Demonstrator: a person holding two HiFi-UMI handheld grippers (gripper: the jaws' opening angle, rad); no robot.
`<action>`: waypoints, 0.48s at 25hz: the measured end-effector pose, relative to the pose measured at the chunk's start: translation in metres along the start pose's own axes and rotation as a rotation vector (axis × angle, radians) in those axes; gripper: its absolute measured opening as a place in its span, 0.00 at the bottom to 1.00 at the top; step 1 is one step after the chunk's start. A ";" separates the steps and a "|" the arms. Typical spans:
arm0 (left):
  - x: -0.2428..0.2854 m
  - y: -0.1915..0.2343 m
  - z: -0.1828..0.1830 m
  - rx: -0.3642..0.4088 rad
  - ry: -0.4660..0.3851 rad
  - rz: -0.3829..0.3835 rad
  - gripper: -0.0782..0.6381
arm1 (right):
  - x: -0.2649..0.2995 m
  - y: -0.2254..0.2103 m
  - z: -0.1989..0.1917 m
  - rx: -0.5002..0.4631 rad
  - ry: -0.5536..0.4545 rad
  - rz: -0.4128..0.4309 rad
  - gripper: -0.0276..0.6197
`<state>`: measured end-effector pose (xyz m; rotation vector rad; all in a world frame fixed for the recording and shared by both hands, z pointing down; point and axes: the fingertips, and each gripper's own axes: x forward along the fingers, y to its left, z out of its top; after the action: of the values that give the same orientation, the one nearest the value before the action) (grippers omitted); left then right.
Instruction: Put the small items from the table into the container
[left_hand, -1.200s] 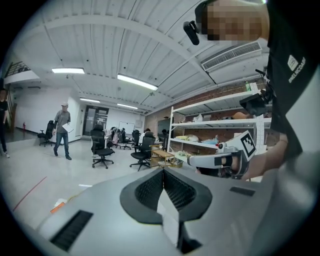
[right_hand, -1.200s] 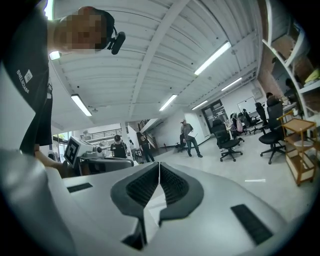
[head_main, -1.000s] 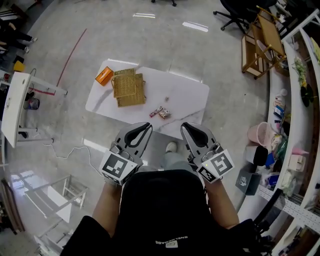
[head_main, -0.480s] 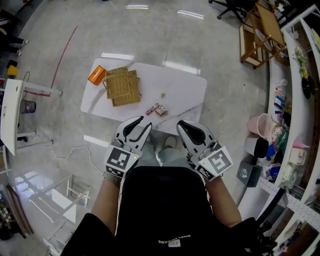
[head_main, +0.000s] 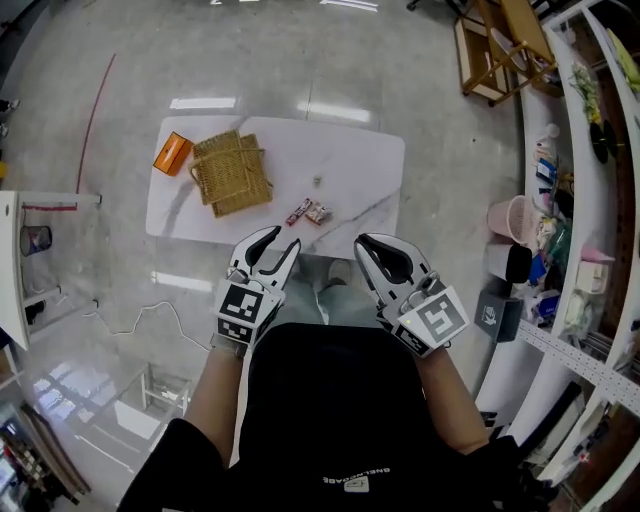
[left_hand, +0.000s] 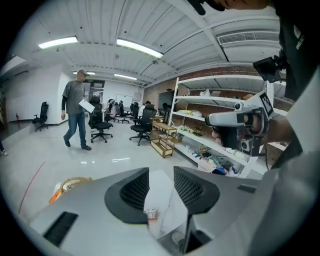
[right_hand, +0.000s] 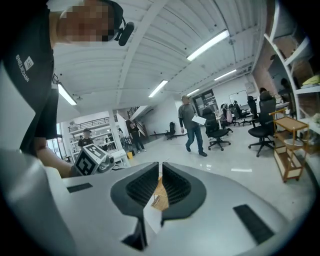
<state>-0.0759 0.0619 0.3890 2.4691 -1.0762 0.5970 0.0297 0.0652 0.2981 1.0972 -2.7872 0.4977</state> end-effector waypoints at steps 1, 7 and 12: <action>0.002 0.005 -0.007 -0.004 0.016 -0.009 0.30 | 0.003 0.000 -0.004 -0.008 0.012 -0.012 0.06; 0.025 0.026 -0.051 0.005 0.137 -0.089 0.31 | 0.020 -0.002 -0.014 0.015 0.054 -0.078 0.06; 0.059 0.035 -0.083 0.055 0.209 -0.148 0.32 | 0.031 -0.013 -0.023 0.048 0.067 -0.121 0.06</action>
<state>-0.0853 0.0460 0.4949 2.4407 -0.7998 0.8257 0.0148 0.0441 0.3300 1.2263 -2.6449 0.5788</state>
